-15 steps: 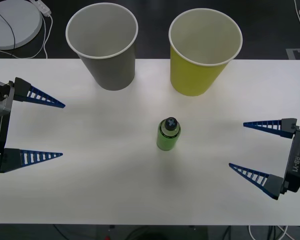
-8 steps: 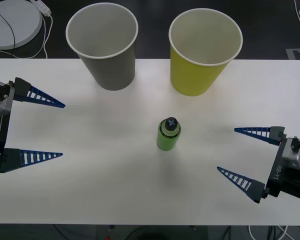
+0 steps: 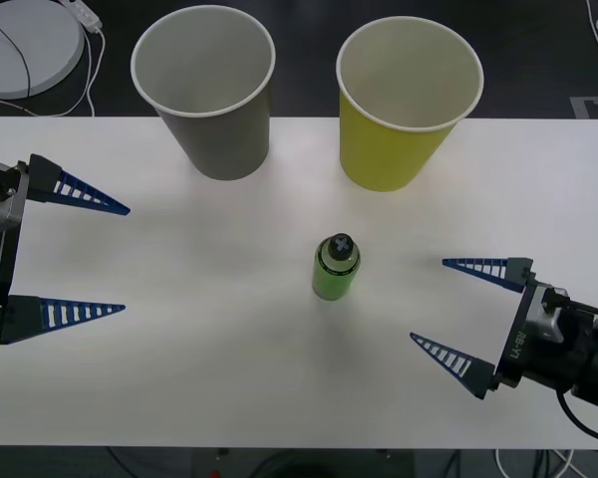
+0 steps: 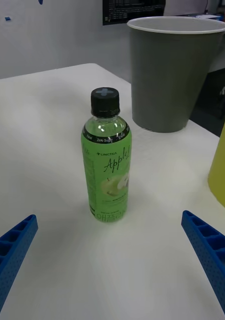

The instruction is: Put the can into the green bin and the plastic bottle into the gray bin

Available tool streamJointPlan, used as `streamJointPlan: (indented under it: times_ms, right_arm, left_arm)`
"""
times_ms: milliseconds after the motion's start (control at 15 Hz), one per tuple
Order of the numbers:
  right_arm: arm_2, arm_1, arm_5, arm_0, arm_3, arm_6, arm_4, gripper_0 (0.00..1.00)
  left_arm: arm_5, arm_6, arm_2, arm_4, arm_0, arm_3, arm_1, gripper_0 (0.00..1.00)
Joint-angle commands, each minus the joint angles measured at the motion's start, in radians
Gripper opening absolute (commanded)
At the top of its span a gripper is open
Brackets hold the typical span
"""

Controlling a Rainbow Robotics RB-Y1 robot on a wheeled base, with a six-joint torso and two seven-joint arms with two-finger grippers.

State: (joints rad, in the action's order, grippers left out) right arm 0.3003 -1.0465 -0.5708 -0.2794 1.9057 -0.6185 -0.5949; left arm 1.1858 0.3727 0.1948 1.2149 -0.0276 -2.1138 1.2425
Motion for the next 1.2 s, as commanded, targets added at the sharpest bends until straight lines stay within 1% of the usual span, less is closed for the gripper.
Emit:
streamJointPlan:
  times_ms: [67,200,467,600,800,1200]
  right_arm:
    - [0.054,0.017,0.003,0.045,-0.051,-0.093,0.063,1.00]
    - [0.089,0.033,0.003,0.078,-0.093,-0.145,0.090,1.00]
    - [0.157,0.057,0.017,0.134,-0.151,-0.245,0.172,1.00]
    - [0.180,0.068,0.046,0.154,-0.157,-0.248,0.175,1.00]
    - [0.229,0.077,0.088,0.189,-0.159,-0.253,0.207,1.00]
    - [0.296,0.117,0.160,0.264,-0.159,-0.256,0.225,1.00]
  left_arm:
    - [0.000,0.000,0.000,0.000,0.000,0.000,0.000,1.00]
    - [0.000,0.000,0.000,0.000,0.000,0.000,0.000,1.00]
    - [0.000,0.000,0.000,0.000,0.000,0.000,0.000,1.00]
    - [0.000,0.000,0.000,0.000,0.000,0.000,0.000,1.00]
    - [0.000,0.000,0.000,0.000,0.000,0.000,0.000,1.00]
    - [0.000,0.000,0.000,0.000,0.000,0.000,0.000,1.00]
